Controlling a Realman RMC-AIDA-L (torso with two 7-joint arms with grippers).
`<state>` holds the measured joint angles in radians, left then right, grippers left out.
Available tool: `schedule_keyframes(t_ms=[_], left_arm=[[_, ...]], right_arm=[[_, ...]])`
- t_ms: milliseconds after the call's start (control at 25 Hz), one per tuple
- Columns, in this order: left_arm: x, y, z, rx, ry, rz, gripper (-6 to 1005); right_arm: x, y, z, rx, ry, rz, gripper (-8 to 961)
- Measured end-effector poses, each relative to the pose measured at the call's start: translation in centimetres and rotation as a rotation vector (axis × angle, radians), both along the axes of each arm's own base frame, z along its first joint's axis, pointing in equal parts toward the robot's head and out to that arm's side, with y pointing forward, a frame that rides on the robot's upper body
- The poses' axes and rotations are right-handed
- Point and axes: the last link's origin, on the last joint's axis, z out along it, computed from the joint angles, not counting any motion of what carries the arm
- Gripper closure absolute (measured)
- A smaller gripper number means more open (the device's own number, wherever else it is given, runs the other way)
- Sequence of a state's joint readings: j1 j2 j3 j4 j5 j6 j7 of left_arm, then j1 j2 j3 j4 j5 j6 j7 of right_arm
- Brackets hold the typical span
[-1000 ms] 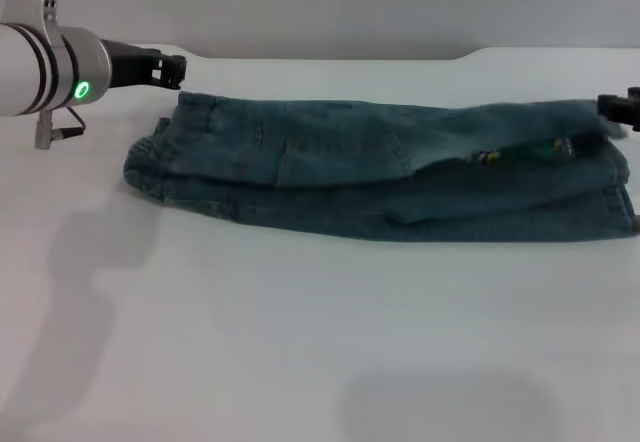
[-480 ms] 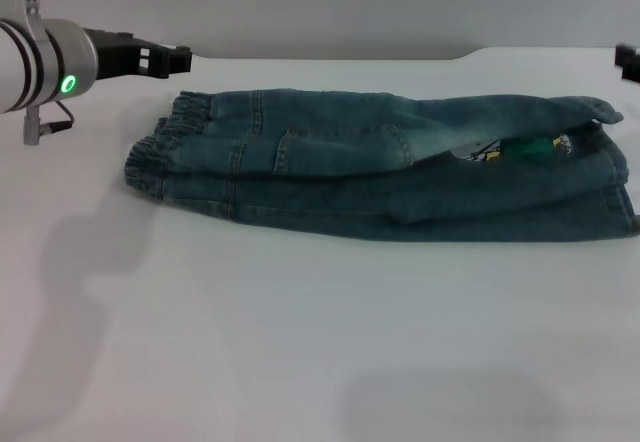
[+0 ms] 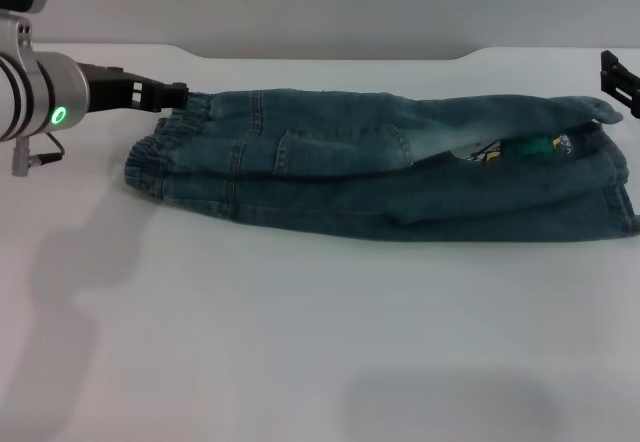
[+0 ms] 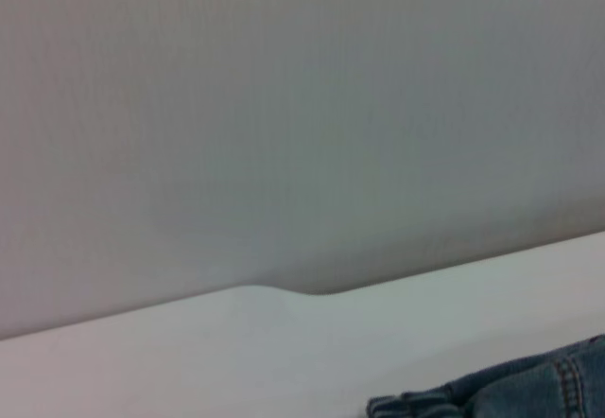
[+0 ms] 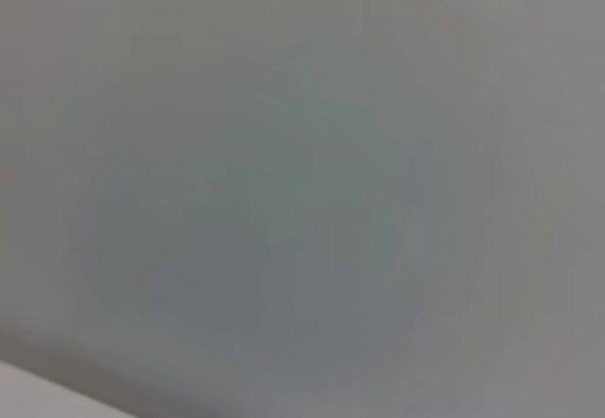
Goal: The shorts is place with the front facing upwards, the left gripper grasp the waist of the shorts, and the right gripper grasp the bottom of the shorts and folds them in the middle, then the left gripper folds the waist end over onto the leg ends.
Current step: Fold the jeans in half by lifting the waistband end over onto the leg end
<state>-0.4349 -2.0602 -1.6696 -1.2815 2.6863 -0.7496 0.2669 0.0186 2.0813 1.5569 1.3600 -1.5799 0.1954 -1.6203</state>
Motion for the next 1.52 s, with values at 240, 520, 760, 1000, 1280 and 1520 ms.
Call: schedule_keyframes(t_ms=[240, 520, 760, 1000, 1280, 1520], left_arm=[[-0.7, -0.7, 0.1, -0.012, 0.003, 0.022, 152], [-1.0, -1.3, 0.0, -0.034, 0.007, 0.041, 152], [-0.9, -1.5, -0.2, -0.052, -0.008, 0.048, 152], [-0.9, -1.7, -0.5, -0.062, -0.008, 0.046, 151], [-0.9, -1.8, -0.6, -0.066, -0.007, 0.046, 151], [-1.1, -1.8, -0.7, -0.068, -0.006, 0.052, 151]], right_arm=[[-0.2, -0.6, 0.0, 0.038, 0.061, -0.026, 203], [-0.4, -1.5, -0.5, 0.029, 0.058, -0.022, 597], [-1.2, -1.4, -1.7, -0.002, 0.027, 0.012, 727], [-1.5, -0.8, -1.7, 0.016, 0.015, 0.013, 860], [-2.1, -0.3, -2.2, 0.054, -0.143, 0.018, 954], [-2.8, 0.3, -2.3, 0.073, -0.151, 0.023, 954]])
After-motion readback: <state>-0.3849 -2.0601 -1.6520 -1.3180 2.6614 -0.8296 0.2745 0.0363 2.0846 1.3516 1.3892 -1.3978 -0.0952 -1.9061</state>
